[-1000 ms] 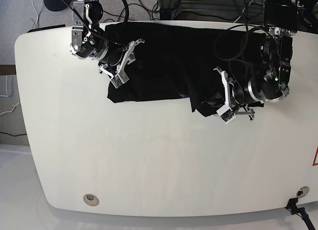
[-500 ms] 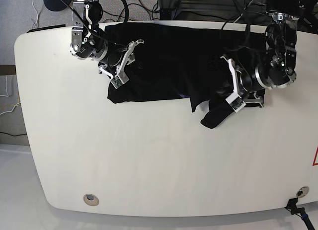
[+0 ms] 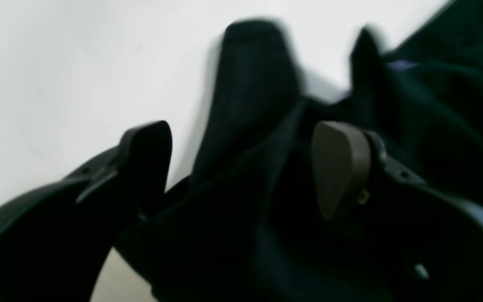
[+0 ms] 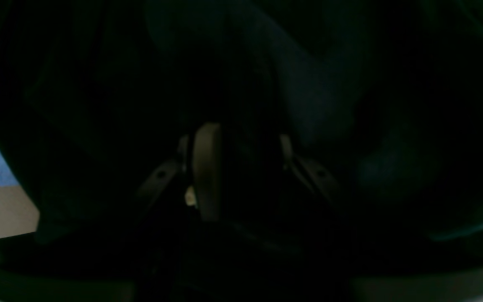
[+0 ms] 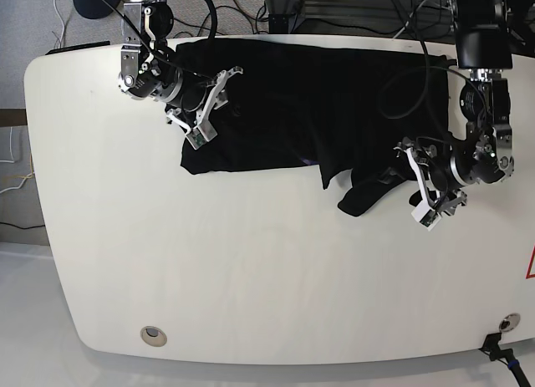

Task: Fold the T-shirt properly
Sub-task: 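Fold the grasped shirt end with the left gripper toward the right gripper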

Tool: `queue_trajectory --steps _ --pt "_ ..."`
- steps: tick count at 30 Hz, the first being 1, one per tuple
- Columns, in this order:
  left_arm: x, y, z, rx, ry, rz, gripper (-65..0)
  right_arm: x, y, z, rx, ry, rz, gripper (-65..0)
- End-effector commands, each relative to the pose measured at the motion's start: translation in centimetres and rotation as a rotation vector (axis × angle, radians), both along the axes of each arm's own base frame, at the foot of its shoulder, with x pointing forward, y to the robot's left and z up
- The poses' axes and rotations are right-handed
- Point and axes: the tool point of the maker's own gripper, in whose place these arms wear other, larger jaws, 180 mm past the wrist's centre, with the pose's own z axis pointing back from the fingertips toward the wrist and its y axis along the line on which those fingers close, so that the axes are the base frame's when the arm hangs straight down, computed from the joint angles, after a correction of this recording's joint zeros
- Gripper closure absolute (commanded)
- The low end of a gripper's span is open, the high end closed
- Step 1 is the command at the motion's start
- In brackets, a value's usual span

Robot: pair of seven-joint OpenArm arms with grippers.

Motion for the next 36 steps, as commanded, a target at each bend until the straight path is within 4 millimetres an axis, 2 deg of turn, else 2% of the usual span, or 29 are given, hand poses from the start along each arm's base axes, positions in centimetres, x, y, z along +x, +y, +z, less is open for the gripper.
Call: queue_trajectory --steps 1,4,5,9,13,14,15,17,19,20,22,24,25,28,31,36 --pt "1.9 -1.0 0.8 -0.045 -0.031 -0.021 -49.4 0.3 -0.1 0.3 -0.008 -0.013 0.002 -17.6" --pt "2.6 -1.5 -1.1 -0.049 0.012 -0.029 -49.4 0.3 -0.1 0.3 -0.008 -0.013 0.002 -17.6" --pt "2.7 -2.3 -1.9 -0.054 0.028 -0.037 -49.4 0.4 -0.1 0.4 -0.008 -0.015 0.002 -17.6" --pt "1.7 -3.8 -5.1 -0.028 0.108 -0.057 -49.2 0.4 -0.1 0.4 -0.008 -0.015 0.002 -17.6" --pt "1.2 -4.8 -6.1 -0.009 0.125 -0.072 -48.5 0.4 -0.2 0.4 -0.009 -0.015 -0.001 -17.6" --pt "1.1 -5.1 -6.2 -0.012 0.127 -0.074 -45.7 0.4 -0.2 0.4 -0.009 -0.015 -0.001 -17.6" --pt "1.0 -5.0 -6.3 -0.011 0.13 -0.074 -39.0 0.4 -0.2 0.4 -0.009 -0.015 -0.001 -17.6" --pt "0.5 -5.0 -6.7 -0.011 0.141 -0.074 -20.9 0.4 -0.2 0.4 -0.009 -0.015 -0.001 -17.6" --pt "0.6 -5.0 -6.6 -0.013 0.139 -0.073 -1.6 0.4 -0.3 0.4 -0.009 -0.015 -0.002 -17.6" --pt "0.6 -5.0 -6.6 -0.016 0.138 -0.071 0.0 0.4 -0.3 0.4 -0.009 -0.015 -0.002 -17.6" --pt "0.8 -5.0 -6.4 -0.017 0.132 -0.071 0.0 0.4 -0.3 0.4 -0.009 -0.015 -0.002 -17.6" --pt "1.0 -5.3 -5.3 -0.013 0.093 -0.086 0.0 0.4 -0.3 0.4 -0.009 -0.015 -0.002 -17.6" --pt "0.4 -5.7 -5.1 -0.014 0.08 -0.099 0.0 0.4 -0.3 0.4 -0.009 -0.015 -0.002 -17.6" --pt "0.0 -6.2 -2.2 0.007 -0.024 -0.141 0.0 0.4 -0.3 0.4 -0.009 -0.015 -0.002 -17.6" --pt "-1.4 -7.3 0.0 0.02 -0.103 -0.192 0.0 0.4 -0.3 0.4 -0.009 -0.015 -0.002 -17.6" --pt "-3.9 -8.0 2.1 0.052 -0.172 -0.26 0.0 0.4 -0.3 0.3 -0.011 -0.015 -0.002 -17.6"
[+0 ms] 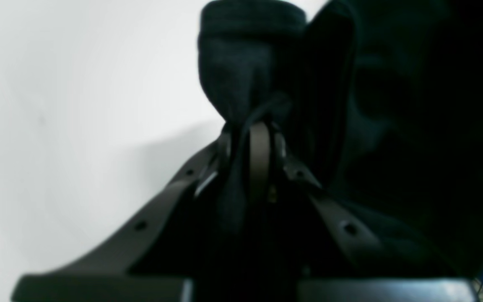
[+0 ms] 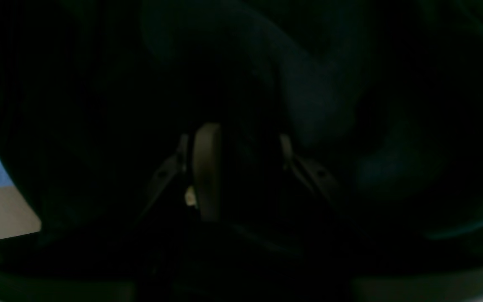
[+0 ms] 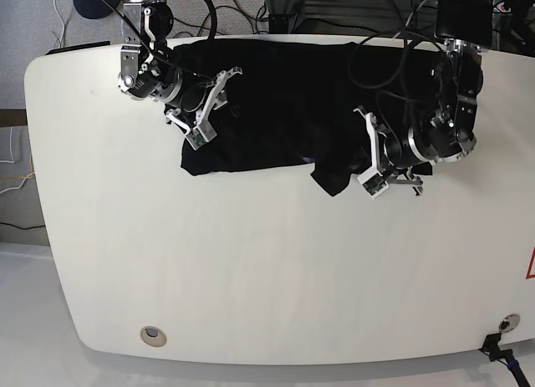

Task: Fold the T-shirt properly
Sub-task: 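Fold the grasped shirt end with the left gripper toward the right gripper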

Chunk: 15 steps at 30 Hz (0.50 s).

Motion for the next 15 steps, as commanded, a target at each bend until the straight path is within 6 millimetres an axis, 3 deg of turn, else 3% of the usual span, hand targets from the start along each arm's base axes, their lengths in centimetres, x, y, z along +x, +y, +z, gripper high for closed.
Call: queue_trajectory --steps 1,9,15 --pt "-0.3 -0.2 1.9 -0.001 -0.061 -0.033 0.0 0.3 -0.3 0.3 -0.01 -0.014 0.001 -17.6" --pt "-2.7 -0.7 1.4 0.004 -0.039 -0.061 0.0 0.4 -0.3 0.3 -0.01 -0.015 0.001 -17.6" --pt "-2.5 -0.8 3.4 0.015 -0.104 -0.082 0.0 0.4 -0.2 0.3 -0.009 -0.015 0.004 -17.6"
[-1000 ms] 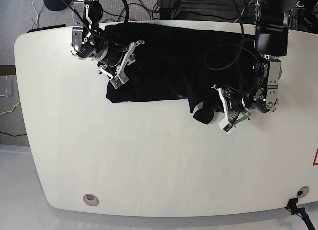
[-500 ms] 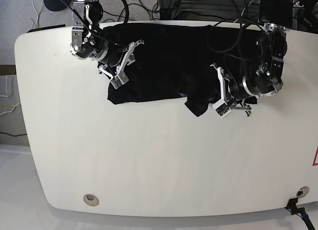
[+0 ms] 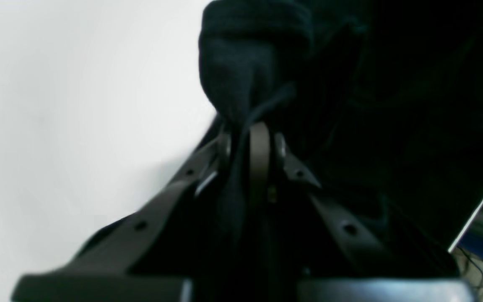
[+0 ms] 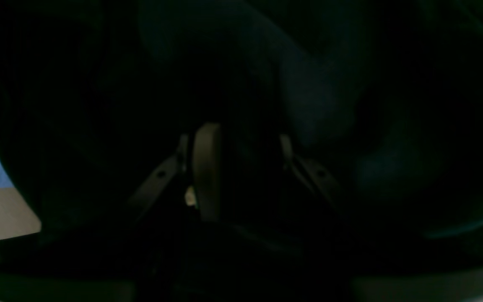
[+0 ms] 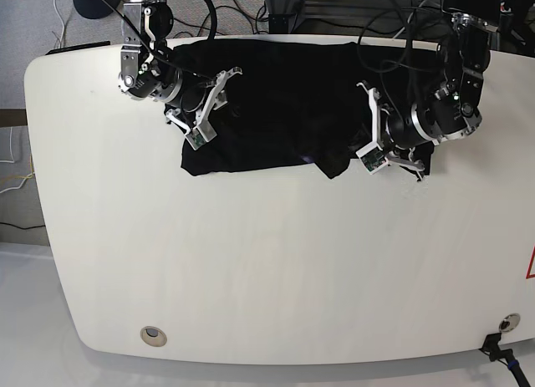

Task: Fold the T-shirt properly
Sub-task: 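Fold the grasped shirt end with the left gripper toward the right gripper, then press and smooth the folded end with the left gripper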

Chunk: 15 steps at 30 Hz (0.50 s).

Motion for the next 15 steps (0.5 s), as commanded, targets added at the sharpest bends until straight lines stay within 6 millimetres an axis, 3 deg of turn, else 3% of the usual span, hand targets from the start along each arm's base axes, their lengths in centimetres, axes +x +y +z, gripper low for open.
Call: queue_trajectory --steps 1,6,11,15 --pt "0.7 -0.4 1.8 -0.028 -0.058 -0.015 0.0 0.4 -0.2 0.3 -0.009 -0.015 0.003 -17.6" --pt "-0.6 -2.1 1.0 -0.032 -0.026 -0.073 0.0 0.4 -0.2 0.3 -0.011 -0.015 0.003 -17.6" --pt "-4.3 -4.5 -1.4 0.012 0.062 -0.235 0.0 0.4 -0.3 0.3 -0.011 -0.015 0.002 -17.6" --pt "-5.6 -4.2 -3.1 0.051 0.116 -0.276 0.0 0.4 -0.3 0.3 -0.013 -0.015 0.002 -17.7"
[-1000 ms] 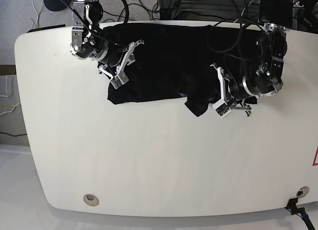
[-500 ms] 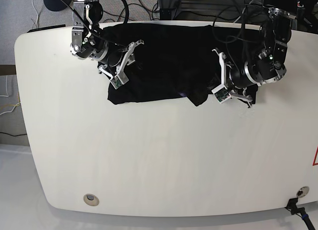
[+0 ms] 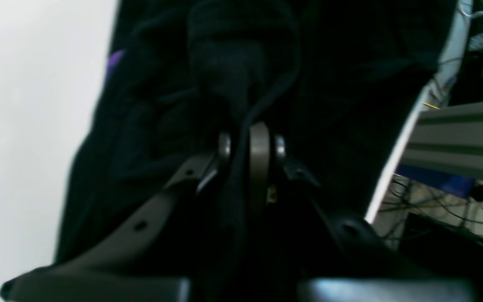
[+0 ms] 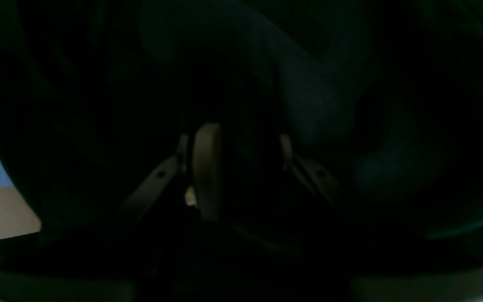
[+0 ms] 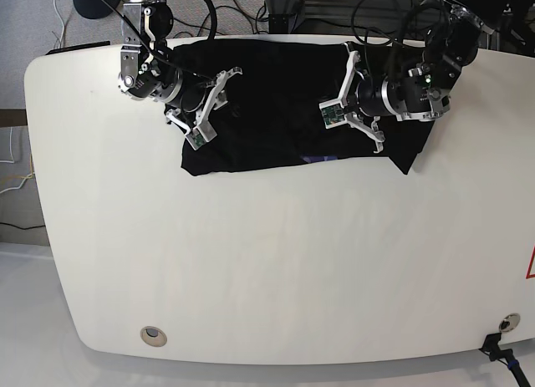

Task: Fold the T-shirt properly
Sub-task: 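Press and smooth the folded end with the left gripper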

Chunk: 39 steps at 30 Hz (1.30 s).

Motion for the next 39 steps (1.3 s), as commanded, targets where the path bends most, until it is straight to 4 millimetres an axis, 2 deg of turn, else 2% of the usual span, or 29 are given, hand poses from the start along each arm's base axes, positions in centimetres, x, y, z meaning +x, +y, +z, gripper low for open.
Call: queue_trajectory --steps 1,5,9,13,16,19,21,25,29,39 --pt "0.7 0.8 -0.3 0.002 0.006 0.016 0.0 0.4 -0.3 0.3 -0.012 -0.015 0.002 -17.7" --pt "2.7 3.0 -2.3 0.052 0.046 0.083 0.0 0.4 -0.3 0.3 -0.012 -0.015 0.002 -17.7" --pt "5.3 5.4 -2.0 0.059 0.024 0.181 0.0 0.3 -0.1 0.3 -0.008 -0.015 0.004 -17.7" --pt "7.5 5.6 -0.5 0.01 -0.024 0.25 0.0 0.3 -0.1 0.3 -0.008 -0.015 0.004 -17.7" --pt "7.8 5.5 -0.7 0.004 -0.018 0.261 0.0 0.3 -0.1 0.3 -0.008 -0.015 0.004 -17.7" --pt "8.0 4.6 -0.2 -0.025 -0.023 0.256 0.0 0.3 -0.1 0.3 -0.008 -0.015 0.004 -17.7" --pt "8.2 3.8 0.8 -0.047 -0.051 0.246 0.0 0.3 -0.1 0.3 -0.008 -0.015 0.004 -17.6" --pt "8.5 1.0 4.0 -0.123 -0.136 0.204 0.0 0.3 -0.1 0.3 -0.008 -0.015 0.004 -17.6" --pt "9.2 -0.9 6.2 -0.176 -0.191 0.182 0.0 0.3 0.0 0.4 -0.006 -0.015 0.006 -17.6" --pt "9.1 -1.1 6.2 -0.184 -0.189 0.181 0.0 0.3 0.0 0.4 -0.006 -0.015 0.006 -17.7"
